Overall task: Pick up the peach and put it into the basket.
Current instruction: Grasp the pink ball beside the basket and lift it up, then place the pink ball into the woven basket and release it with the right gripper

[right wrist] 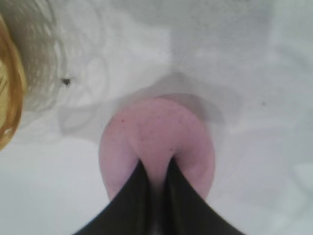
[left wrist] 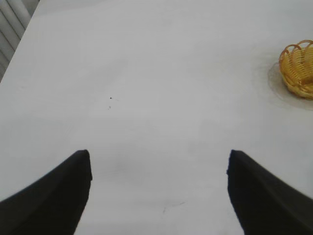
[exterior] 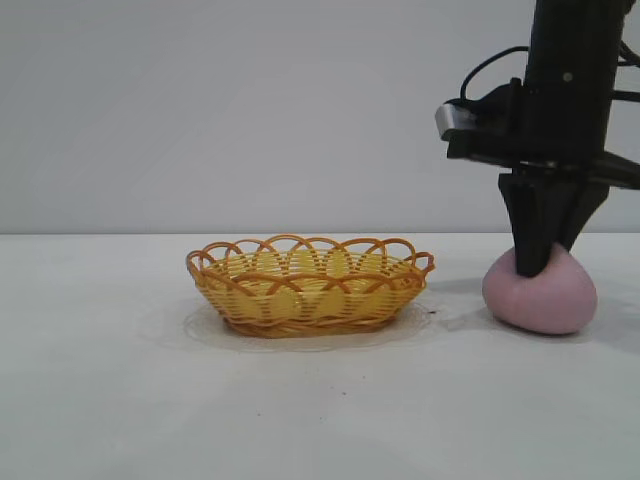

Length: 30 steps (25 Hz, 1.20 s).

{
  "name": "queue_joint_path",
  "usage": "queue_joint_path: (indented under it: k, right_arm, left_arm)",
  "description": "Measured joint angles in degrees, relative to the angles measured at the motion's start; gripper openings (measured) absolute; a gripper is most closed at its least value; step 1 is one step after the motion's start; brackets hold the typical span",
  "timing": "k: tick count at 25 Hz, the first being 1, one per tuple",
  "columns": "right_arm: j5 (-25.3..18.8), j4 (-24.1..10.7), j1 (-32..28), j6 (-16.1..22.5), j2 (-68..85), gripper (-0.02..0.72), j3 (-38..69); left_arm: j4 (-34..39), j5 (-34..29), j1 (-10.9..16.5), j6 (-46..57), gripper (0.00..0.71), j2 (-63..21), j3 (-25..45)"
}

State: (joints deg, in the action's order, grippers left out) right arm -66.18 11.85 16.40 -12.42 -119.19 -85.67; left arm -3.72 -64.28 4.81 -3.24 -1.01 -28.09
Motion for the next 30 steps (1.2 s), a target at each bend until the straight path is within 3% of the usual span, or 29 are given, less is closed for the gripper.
queue_joint_path:
  k: [4,8,16,21,22,24,25,30]
  right_arm:
    - [-3.1,0.2,0.0,0.0,-0.1,0.000,-9.2]
    - [-3.1,3.4,1.2,0.0,0.0,0.000,-16.3]
    - [-4.2,4.0,12.2,0.0,-0.9,0.000,-18.2]
    - [-4.2,3.6,15.9,0.0,-4.5,0.000,-18.2]
    - [-4.2,3.6,16.1,0.0,-5.1,0.060,-18.2]
    - [-3.6,3.2,16.3,0.0,-6.2,0.060,-18.2]
    - [-2.9,3.1,16.3,0.0,-6.5,0.128,-18.2]
    - [-0.8,3.3,16.3,0.0,-6.7,0.318,-18.2]
  left_arm:
    - [0.0,0.0,0.0,0.0,0.549,0.0,0.0]
    - [0.0,0.0,0.0,0.1,0.549,0.0,0.0]
    - [0.0,0.0,0.0,0.1,0.549,0.0,0.0]
    - [0.0,0.0,0.0,0.1,0.549,0.0,0.0]
    - [0.0,0.0,0.0,0.1,0.549,0.0,0.0]
    - [0.0,0.0,0.0,0.1,0.549,0.0,0.0]
    - [0.0,0.0,0.0,0.1,0.549,0.0,0.0]
    - [0.0,0.0,0.0,0.1,0.549,0.0,0.0]
